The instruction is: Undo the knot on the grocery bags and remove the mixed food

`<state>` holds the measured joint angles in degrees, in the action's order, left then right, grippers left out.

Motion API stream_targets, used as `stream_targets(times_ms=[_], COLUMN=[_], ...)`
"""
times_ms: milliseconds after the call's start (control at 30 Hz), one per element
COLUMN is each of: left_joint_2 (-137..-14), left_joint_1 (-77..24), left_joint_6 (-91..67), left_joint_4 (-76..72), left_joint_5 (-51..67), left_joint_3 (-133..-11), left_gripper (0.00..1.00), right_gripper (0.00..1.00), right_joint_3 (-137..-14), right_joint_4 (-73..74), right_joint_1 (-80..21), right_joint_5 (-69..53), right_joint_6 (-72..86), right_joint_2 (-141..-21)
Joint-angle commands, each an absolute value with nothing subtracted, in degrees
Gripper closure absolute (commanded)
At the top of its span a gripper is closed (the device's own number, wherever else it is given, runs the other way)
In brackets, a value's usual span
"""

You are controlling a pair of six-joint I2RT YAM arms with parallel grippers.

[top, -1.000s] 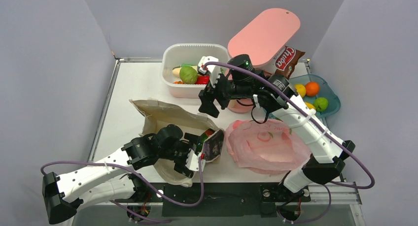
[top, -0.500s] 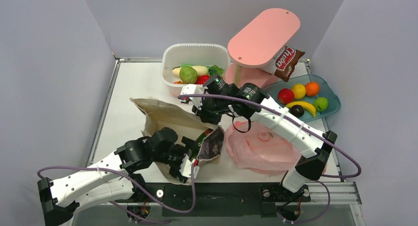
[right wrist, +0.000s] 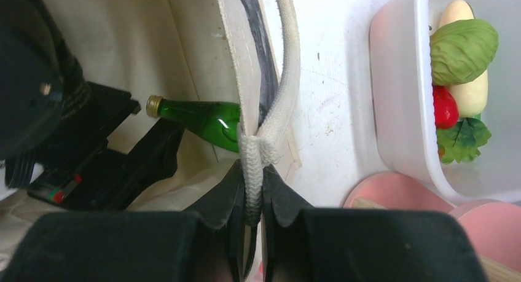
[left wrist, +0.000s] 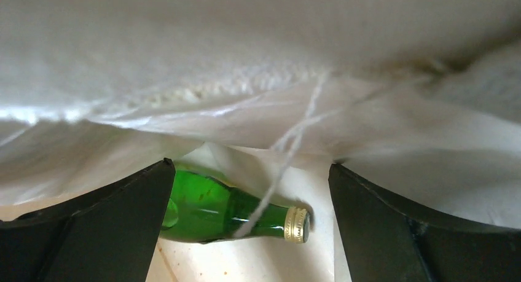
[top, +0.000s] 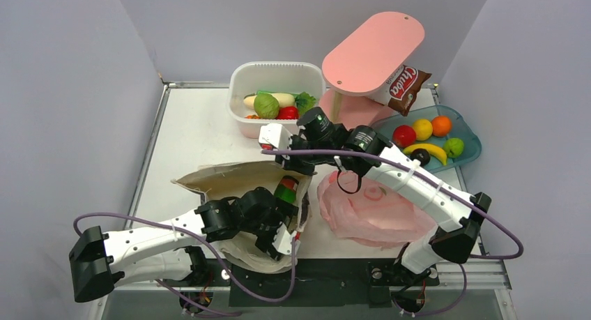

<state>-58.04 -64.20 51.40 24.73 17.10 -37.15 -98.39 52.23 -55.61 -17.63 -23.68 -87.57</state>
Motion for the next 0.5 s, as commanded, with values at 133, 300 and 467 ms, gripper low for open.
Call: stream_targets(times_ms=[133, 300, 467], left_joint_2=[-53.20, -52.99, -58.83], left_joint_1=[-53.93, -51.51, -51.74], left_joint_6=[37.03, 26.13, 19.35], left_joint_4=[23.79, 25.45, 22.81], left_joint_5=[16.30, 11.44, 7.92], left_joint_3=[-40.94, -41.19, -41.16], left_gripper=[0.03, 0.03, 0.03], right_gripper=[1.00, 1.00, 1.00], right_joint_3=[-95.13, -96.08, -96.57], right_joint_4=[44.55, 43.75, 42.43], right_joint_1=[-54.65, -52.60, -50.13], right_joint_5=[-19.22, -21.40, -23.96], right_joint_6=[-23.26, -17.31, -13.54], right_joint_2=[-80.43, -81.98, -82.49])
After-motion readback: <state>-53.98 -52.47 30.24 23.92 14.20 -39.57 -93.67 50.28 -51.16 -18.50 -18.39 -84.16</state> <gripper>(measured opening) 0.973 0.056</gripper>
